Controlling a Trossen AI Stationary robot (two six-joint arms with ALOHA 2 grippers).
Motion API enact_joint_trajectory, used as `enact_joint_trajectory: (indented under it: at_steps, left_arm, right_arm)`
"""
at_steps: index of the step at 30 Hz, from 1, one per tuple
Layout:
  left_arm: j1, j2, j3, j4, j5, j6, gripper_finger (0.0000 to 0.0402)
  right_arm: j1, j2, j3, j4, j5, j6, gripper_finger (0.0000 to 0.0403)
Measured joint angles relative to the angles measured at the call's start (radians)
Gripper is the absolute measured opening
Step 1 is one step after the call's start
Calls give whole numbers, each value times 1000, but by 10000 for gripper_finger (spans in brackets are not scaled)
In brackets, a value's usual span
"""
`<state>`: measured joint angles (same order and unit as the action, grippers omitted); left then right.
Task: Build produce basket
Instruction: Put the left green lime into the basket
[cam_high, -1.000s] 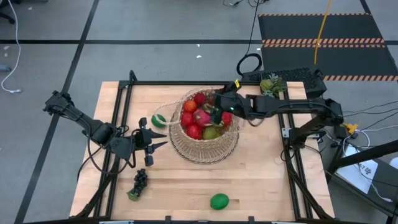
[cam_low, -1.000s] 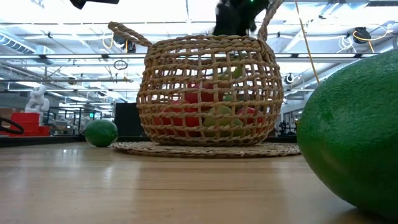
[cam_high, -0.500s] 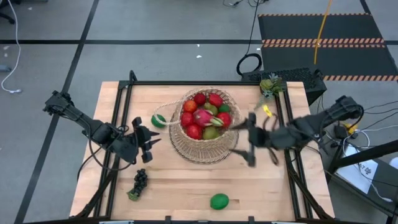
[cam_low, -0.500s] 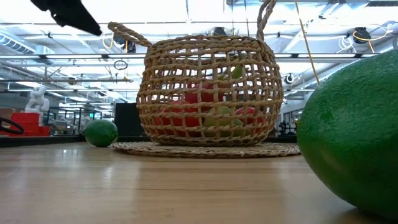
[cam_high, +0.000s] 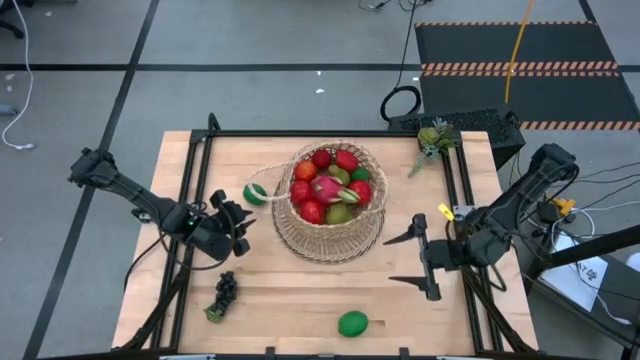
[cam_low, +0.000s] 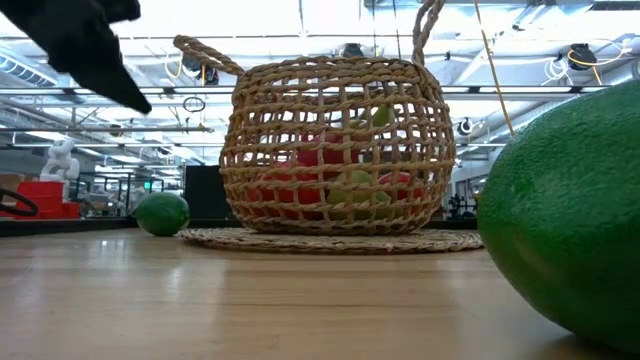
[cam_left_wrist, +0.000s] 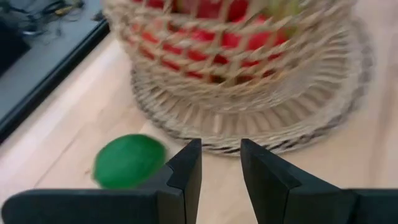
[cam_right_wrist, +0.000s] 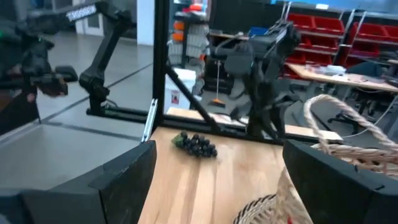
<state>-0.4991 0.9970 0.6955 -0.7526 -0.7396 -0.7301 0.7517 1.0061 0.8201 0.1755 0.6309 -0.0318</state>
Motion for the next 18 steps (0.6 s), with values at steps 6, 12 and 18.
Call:
enact_joint_trajectory:
  at_steps: [6, 12, 18]
  left_arm:
    - [113, 0, -68, 11, -2, 39, 114]
    - [193, 36, -71, 85, 84, 300, 137]
    - [306, 147, -71, 118, 144, 505, 253]
  right_arm:
    - [3, -34, -20, -8, 1, -13, 343]
    - [3, -55, -20, -59, -1, -35, 343]
    - [1, -55, -20, -82, -1, -108, 343]
